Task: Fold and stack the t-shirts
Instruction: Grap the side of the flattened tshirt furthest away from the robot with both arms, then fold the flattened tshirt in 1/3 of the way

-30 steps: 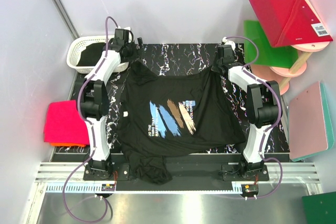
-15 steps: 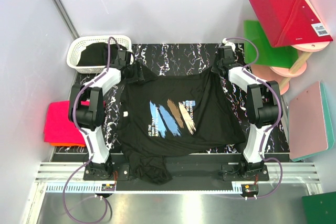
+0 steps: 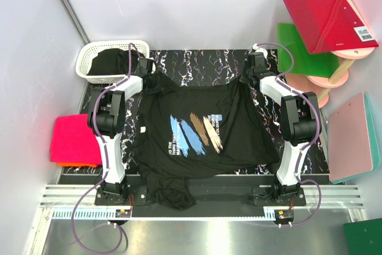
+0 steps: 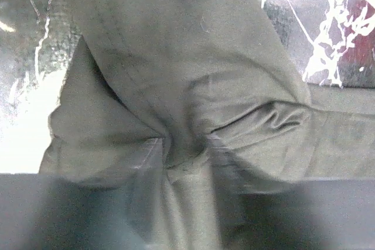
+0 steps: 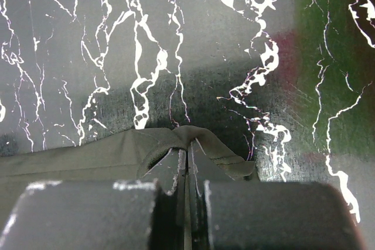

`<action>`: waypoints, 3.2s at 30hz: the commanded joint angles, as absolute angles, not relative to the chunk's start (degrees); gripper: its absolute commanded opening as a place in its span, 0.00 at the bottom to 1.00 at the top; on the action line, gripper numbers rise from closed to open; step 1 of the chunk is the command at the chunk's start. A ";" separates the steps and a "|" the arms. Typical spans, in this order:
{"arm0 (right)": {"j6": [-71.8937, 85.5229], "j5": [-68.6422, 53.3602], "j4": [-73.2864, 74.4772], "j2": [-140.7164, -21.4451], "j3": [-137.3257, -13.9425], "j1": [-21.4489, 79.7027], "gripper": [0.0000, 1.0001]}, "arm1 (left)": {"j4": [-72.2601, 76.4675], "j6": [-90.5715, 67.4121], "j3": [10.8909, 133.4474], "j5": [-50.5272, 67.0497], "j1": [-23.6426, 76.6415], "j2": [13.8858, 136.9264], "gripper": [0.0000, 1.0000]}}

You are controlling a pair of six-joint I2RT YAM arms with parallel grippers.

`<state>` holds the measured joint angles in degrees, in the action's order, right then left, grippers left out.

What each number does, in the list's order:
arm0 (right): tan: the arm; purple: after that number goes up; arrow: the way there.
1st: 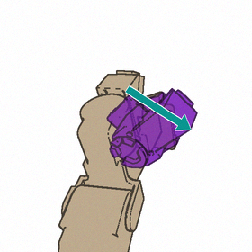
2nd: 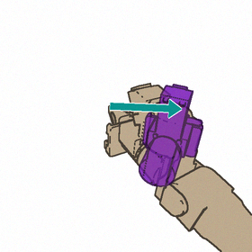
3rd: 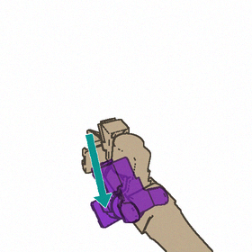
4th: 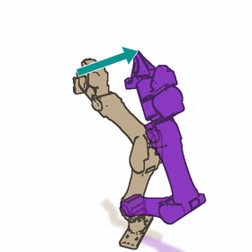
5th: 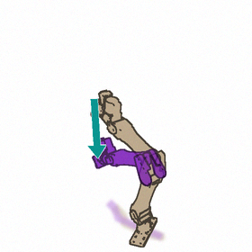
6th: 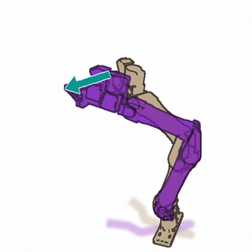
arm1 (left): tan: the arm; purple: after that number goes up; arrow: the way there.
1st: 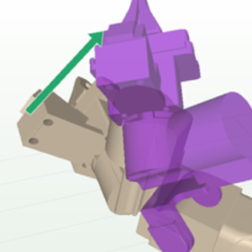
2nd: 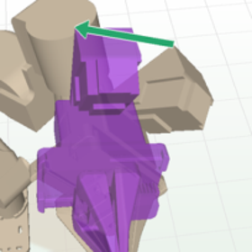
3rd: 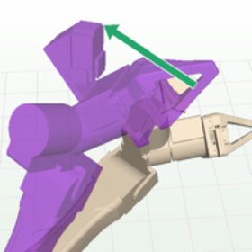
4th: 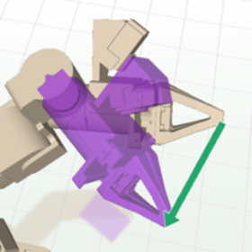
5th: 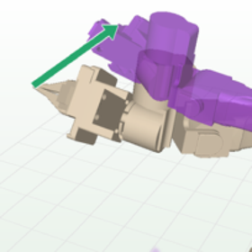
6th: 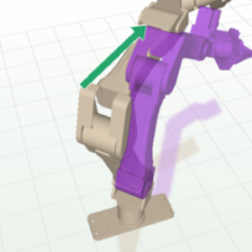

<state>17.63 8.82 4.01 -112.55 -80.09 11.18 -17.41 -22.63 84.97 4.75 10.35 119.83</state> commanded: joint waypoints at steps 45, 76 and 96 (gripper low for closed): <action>18.28 5.10 0.97 -113.12 -80.60 10.81 0.00 | -15.56 -23.12 81.57 3.88 10.37 114.98 0.00; 22.24 17.31 23.55 -105.74 -80.42 8.44 0.00 | -33.48 -22.50 73.22 -5.89 10.37 93.08 0.00; 26.19 14.68 36.65 -114.95 -80.60 7.91 0.00 | -38.06 -23.91 63.46 -11.25 14.15 93.95 0.00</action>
